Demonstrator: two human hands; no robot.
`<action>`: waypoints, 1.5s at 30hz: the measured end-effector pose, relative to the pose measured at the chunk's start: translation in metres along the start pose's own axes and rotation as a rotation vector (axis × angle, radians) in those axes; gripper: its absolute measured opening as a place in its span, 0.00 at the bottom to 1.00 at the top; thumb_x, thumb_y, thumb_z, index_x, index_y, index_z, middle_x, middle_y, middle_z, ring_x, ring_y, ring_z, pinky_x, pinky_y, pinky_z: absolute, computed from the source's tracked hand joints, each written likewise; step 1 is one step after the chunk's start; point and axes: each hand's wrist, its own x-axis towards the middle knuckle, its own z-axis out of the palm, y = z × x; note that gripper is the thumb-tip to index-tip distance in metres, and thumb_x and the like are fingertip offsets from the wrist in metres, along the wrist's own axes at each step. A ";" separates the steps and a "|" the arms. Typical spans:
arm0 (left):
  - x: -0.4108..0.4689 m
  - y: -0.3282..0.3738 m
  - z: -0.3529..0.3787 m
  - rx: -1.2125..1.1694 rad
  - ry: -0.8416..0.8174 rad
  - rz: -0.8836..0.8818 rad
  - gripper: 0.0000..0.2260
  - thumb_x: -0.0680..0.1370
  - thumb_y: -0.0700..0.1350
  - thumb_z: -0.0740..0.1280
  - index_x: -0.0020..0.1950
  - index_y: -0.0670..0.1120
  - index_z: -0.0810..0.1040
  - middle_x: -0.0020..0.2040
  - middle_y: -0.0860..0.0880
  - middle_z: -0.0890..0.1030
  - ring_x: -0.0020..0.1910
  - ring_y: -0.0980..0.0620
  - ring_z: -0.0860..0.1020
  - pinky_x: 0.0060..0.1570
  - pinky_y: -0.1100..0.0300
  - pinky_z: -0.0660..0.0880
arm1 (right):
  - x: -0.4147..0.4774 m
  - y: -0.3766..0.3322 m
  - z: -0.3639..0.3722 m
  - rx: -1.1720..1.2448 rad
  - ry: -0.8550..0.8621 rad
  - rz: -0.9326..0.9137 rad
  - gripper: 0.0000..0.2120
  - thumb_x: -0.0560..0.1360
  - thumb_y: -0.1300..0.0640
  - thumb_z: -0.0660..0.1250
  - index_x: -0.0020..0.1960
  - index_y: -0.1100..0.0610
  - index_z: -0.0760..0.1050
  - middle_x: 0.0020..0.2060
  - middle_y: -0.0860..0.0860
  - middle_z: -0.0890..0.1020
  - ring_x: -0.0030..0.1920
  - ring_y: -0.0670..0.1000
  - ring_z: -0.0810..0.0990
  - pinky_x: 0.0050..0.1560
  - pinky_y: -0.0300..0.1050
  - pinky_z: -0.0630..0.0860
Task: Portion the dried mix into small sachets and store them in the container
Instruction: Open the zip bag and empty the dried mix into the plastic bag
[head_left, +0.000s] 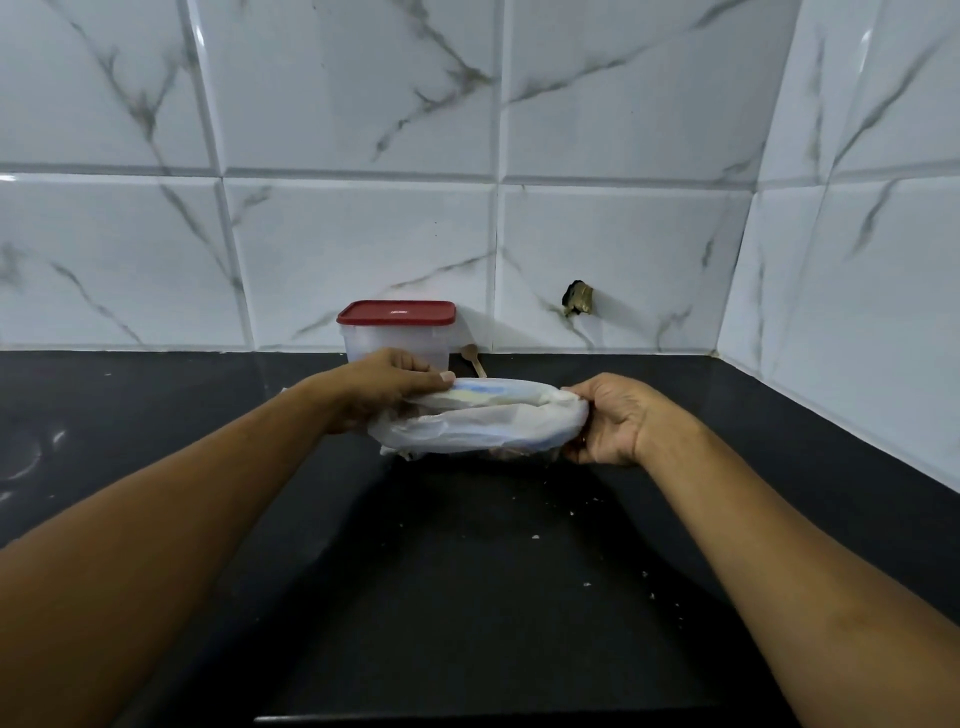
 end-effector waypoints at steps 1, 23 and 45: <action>0.000 -0.001 0.000 0.009 -0.002 -0.007 0.14 0.81 0.49 0.71 0.49 0.37 0.83 0.33 0.47 0.79 0.29 0.55 0.73 0.29 0.66 0.69 | 0.000 0.001 0.001 -0.018 0.002 -0.009 0.11 0.82 0.63 0.59 0.48 0.61 0.80 0.36 0.57 0.84 0.40 0.55 0.81 0.40 0.51 0.76; 0.033 0.037 0.055 0.354 0.013 0.107 0.12 0.85 0.48 0.64 0.44 0.45 0.79 0.39 0.49 0.76 0.39 0.53 0.73 0.40 0.57 0.68 | -0.007 0.012 -0.010 -0.287 0.054 -0.421 0.12 0.74 0.51 0.78 0.48 0.58 0.80 0.36 0.53 0.85 0.32 0.47 0.81 0.27 0.40 0.76; 0.034 0.023 0.051 0.176 -0.131 0.107 0.14 0.80 0.53 0.72 0.52 0.42 0.82 0.31 0.55 0.79 0.25 0.60 0.72 0.25 0.69 0.68 | 0.010 0.011 0.002 0.132 0.061 -0.126 0.14 0.83 0.63 0.58 0.59 0.64 0.81 0.56 0.62 0.84 0.57 0.61 0.84 0.61 0.61 0.81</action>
